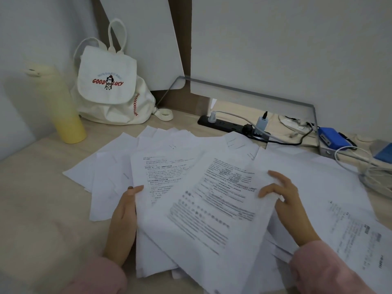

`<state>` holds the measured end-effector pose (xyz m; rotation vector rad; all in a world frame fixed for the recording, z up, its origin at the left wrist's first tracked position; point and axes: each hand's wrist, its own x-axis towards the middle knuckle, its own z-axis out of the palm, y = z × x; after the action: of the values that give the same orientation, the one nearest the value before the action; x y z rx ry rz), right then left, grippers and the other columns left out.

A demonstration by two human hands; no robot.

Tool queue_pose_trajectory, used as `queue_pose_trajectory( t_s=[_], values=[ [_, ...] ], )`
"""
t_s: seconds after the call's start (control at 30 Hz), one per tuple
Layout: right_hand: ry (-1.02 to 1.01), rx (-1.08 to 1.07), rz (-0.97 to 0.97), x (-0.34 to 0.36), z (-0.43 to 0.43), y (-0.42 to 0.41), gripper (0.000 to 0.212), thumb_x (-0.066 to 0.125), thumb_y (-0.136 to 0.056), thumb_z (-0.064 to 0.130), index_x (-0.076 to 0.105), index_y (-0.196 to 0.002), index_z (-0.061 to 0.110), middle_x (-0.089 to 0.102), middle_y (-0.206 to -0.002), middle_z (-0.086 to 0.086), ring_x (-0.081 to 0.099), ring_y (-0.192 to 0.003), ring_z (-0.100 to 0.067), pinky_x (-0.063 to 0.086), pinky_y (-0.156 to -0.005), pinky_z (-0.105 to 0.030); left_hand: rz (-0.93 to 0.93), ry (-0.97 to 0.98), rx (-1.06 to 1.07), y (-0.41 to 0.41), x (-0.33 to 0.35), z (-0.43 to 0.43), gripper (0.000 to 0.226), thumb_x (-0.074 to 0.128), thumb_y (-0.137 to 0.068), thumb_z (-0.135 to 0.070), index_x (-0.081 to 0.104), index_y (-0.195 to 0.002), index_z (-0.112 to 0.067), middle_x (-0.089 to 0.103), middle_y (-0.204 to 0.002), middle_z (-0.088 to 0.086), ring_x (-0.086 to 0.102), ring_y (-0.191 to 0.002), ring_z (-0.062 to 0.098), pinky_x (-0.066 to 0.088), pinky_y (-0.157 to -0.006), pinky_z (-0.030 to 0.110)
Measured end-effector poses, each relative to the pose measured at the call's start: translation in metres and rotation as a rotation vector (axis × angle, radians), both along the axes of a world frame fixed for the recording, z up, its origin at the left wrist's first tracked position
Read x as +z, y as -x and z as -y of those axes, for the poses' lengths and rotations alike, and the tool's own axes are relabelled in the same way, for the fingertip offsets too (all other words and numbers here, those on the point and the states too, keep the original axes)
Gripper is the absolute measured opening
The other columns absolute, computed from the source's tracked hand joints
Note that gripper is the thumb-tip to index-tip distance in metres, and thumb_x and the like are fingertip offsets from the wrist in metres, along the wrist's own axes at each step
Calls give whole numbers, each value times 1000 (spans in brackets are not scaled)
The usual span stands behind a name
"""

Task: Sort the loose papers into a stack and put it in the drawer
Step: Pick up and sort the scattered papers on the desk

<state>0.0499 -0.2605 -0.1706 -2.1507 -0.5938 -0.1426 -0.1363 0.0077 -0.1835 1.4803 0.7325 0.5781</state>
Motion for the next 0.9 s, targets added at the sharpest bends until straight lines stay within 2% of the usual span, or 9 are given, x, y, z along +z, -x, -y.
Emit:
queue_pose_trajectory(
  t_s=[0.07, 0.13, 0.2, 0.3, 0.4, 0.5, 0.63, 0.77, 0.9],
  values=[
    [-106, -69, -179, 6, -1, 5, 61, 56, -84, -9, 66, -79, 51, 35, -139, -8, 33, -131, -22, 27, -106, -31, -18, -48, -20, -1, 0, 1, 25, 42, -97, -29, 58, -116, -24, 55, -111, -23, 52, -104, -1, 36, -99, 25],
    [-204, -142, -392, 9, -7, 8, 43, 50, -92, 0, 57, -121, 30, 28, -148, -9, 29, -136, -22, 28, -105, -27, -52, -72, -45, -1, -3, -1, 25, 56, -90, -27, 57, -115, -25, 60, -99, -17, 57, -93, 1, 45, -89, 26],
    [-409, -222, -617, 11, -11, 12, 45, 44, -96, 9, 40, -139, 21, 44, -136, -5, 47, -121, -23, 40, -95, -30, -101, -100, -63, -2, -6, -2, 29, 64, -85, -26, 57, -114, -28, 60, -100, -18, 57, -94, 1, 46, -80, 21],
    [-771, -307, -847, 18, -17, 21, 21, 45, -95, 25, 61, -106, 17, 68, -80, 2, 64, -69, -12, 51, -59, -25, -138, -132, -77, -2, -7, -2, 29, 64, -85, -23, 57, -112, -30, 61, -103, -16, 59, -96, 6, 47, -81, 24],
    [-871, -262, -910, 13, -20, 30, 30, 41, -96, 38, 63, -99, 18, 73, -81, 2, 65, -79, -16, 51, -75, -35, -145, -145, -92, -1, -10, -4, 25, 63, -86, -24, 59, -107, -37, 64, -105, -13, 61, -99, 11, 49, -88, 32],
    [-716, -250, -917, 3, -24, 38, 34, 45, -95, 28, 54, -124, 14, 65, -114, -6, 61, -103, -25, 46, -92, -42, -148, -141, -82, -1, -10, -4, 30, 61, -88, -23, 55, -113, -37, 60, -104, -18, 59, -99, 10, 47, -89, 31],
    [-415, -210, -831, 8, -28, 39, 39, 37, -89, -8, 54, -120, 7, 65, -102, -10, 61, -91, -27, 48, -69, -31, -153, -79, -77, -3, -8, -3, 62, 59, -89, -19, 30, -143, -33, 58, -109, -18, 56, -96, 2, 44, -93, 31],
    [-167, -100, -655, 28, -49, 25, 33, 37, -86, -8, 60, -94, 15, 66, -92, -7, 61, -80, -18, 51, -63, -23, -155, -102, -105, -2, -8, -3, 59, 54, -92, -20, 29, -142, -36, 59, -113, -23, 58, -106, 4, 43, -101, 37],
    [0, -44, -435, 34, -85, 7, 26, 39, -89, 0, 59, -105, 8, 63, -98, -9, 58, -90, -27, 46, -68, -26, -124, -93, -131, 0, -6, -2, 45, 51, -94, -26, 40, -133, -46, 61, -116, -24, 59, -107, 1, 46, -98, 34]
  ],
)
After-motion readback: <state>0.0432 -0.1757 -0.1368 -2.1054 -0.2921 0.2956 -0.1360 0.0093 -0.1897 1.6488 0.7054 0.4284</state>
